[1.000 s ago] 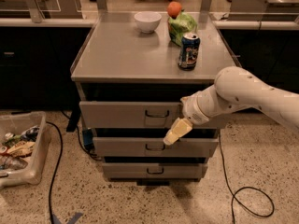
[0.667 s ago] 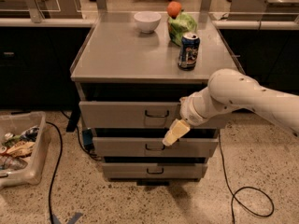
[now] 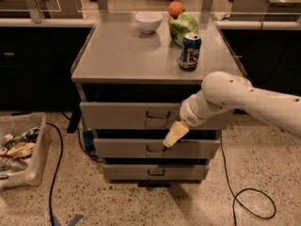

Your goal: Open top drawer

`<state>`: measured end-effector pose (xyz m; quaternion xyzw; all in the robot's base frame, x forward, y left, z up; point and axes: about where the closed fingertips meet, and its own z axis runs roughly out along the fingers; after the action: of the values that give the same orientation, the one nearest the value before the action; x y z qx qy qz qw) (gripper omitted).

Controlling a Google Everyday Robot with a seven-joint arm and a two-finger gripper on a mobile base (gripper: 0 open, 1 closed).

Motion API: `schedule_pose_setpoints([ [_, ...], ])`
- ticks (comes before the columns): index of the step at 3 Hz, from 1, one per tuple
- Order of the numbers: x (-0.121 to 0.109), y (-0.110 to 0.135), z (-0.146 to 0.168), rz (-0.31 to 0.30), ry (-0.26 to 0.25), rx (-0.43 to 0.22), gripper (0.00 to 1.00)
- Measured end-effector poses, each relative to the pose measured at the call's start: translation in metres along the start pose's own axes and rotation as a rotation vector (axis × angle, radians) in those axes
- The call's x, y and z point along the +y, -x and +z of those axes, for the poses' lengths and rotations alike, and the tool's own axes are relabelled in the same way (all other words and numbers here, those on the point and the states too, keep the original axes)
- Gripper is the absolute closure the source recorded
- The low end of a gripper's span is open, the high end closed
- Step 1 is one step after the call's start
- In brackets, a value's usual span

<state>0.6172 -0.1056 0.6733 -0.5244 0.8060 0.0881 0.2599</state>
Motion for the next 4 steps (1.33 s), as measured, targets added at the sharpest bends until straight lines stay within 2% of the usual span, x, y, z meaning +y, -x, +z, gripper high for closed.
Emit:
schedule_pose_setpoints([
  [1, 0.0059, 0.0002, 0.0029, 0.008, 0.064, 0.013, 0.00],
  [2, 0.0060, 0.0001, 0.0029, 0.008, 0.065, 0.013, 0.00],
  [4, 0.0135, -0.0038, -0.0022, 0.017, 0.100, 0.037, 0.00],
])
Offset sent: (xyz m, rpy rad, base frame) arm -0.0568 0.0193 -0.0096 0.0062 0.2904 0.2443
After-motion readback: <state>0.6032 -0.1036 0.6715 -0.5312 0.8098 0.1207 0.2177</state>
